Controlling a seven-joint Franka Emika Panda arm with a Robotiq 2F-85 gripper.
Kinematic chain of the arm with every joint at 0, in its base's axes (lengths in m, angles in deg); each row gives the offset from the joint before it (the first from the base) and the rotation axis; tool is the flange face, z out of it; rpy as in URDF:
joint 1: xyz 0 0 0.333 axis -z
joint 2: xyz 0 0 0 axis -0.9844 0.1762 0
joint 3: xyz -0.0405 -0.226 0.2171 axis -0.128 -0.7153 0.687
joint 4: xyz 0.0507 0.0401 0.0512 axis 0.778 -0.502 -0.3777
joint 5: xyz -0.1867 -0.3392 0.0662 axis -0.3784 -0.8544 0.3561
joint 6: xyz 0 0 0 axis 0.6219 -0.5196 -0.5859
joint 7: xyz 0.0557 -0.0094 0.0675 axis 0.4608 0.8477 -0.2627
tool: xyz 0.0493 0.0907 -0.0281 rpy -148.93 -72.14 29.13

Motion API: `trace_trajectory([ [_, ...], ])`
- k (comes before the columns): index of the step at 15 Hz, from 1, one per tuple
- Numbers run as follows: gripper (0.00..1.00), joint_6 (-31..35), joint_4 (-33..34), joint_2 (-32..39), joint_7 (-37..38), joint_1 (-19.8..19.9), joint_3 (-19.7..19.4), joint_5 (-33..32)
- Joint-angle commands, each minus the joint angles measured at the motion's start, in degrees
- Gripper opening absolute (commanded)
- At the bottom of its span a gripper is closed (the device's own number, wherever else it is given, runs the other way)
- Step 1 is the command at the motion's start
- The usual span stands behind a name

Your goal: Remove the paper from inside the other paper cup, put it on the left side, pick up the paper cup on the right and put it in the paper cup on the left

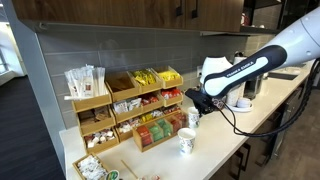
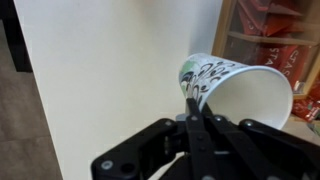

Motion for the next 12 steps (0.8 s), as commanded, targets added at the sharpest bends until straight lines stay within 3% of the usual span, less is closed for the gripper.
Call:
trace_trajectory([
  [1,0.01,0.46,-3.69,-7.21,-4.9,-0.01,-0.04,-1.52],
  [7,0.01,0.61,-6.87,-15.95,-22.17,-0.92,0.95,3.0],
  [12,0.01,-0.91,-8.61,-18.89,-39.44,-3.72,1.75,10.03],
])
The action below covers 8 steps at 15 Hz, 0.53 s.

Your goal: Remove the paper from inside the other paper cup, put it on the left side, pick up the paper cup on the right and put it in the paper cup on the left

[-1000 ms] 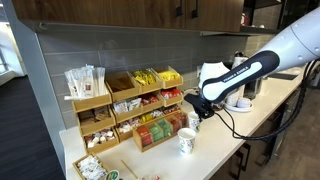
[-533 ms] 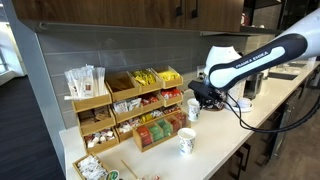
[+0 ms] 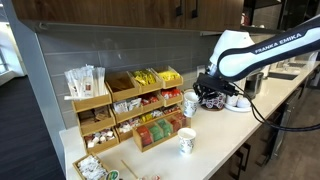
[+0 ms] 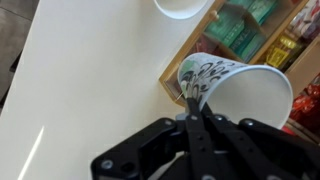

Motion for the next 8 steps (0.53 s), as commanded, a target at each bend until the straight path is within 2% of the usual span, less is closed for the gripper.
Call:
trace_trajectory([
  [1,0.01,-1.32,-2.61,-2.6,-12.07,-2.02,0.59,5.4],
  [3,0.01,-3.17,-2.62,-2.55,-17.45,-2.36,1.02,6.79],
  [8,0.01,-7.79,-2.66,-2.08,-24.31,-1.29,2.27,5.86],
])
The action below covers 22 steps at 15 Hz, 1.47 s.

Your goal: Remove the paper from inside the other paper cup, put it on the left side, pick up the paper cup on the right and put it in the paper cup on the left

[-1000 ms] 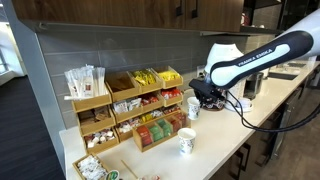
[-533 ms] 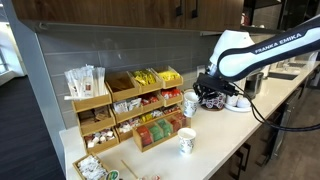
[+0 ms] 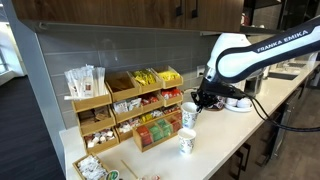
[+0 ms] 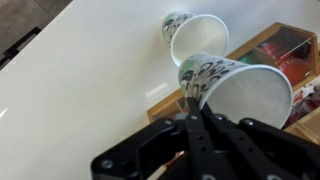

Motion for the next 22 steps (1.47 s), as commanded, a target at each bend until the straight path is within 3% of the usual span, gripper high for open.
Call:
trace_trajectory([
  [1,0.01,-2.72,-0.82,-0.7,-5.13,0.82,0.78,1.15],
  [14,0.02,-2.19,0.01,2.89,-10.97,0.2,2.0,3.87],
  [15,0.29,-2.02,0.07,3.16,-10.53,0.31,2.16,3.69],
  [17,0.36,-1.53,0.09,3.41,-10.36,0.32,2.13,4.0],
  [22,0.74,-1.14,-0.53,0.74,-10.65,0.76,1.61,4.59],
])
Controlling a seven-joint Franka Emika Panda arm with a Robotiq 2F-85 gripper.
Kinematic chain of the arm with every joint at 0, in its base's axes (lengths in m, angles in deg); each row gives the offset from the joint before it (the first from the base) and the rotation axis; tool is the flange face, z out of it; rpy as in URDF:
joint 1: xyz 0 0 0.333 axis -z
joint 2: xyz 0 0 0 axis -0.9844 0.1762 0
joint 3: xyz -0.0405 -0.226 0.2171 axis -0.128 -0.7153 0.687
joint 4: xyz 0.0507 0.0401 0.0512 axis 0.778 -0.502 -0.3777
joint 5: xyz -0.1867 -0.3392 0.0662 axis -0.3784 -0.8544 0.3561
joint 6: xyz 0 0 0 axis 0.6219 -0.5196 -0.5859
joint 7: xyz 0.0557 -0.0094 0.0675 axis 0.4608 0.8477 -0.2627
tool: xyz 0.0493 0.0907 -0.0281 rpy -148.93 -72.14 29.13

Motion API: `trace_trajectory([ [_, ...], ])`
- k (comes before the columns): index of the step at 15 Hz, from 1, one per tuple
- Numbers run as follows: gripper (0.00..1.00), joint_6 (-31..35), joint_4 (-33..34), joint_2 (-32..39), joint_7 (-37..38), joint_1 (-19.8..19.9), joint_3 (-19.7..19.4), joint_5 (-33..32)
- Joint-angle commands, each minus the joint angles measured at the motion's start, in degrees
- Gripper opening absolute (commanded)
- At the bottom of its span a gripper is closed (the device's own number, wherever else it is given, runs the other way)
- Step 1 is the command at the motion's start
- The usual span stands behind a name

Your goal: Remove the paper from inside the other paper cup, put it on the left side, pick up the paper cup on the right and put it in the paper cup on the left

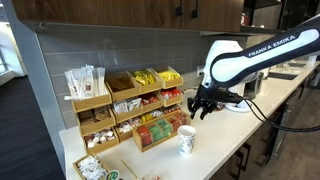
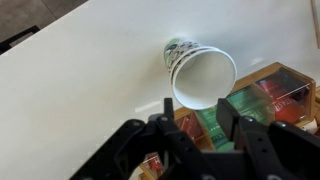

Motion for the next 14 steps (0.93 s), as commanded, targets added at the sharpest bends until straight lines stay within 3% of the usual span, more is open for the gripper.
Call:
trace_trajectory([
  [1,0.83,0.18,-0.95,-2.79,-1.54,0.61,-0.23,1.95],
  [4,1.0,0.37,-1.42,-4.94,-2.09,0.81,-0.41,2.22],
  [14,1.0,-0.12,-0.07,-6.45,-1.55,1.66,0.45,0.88],
])
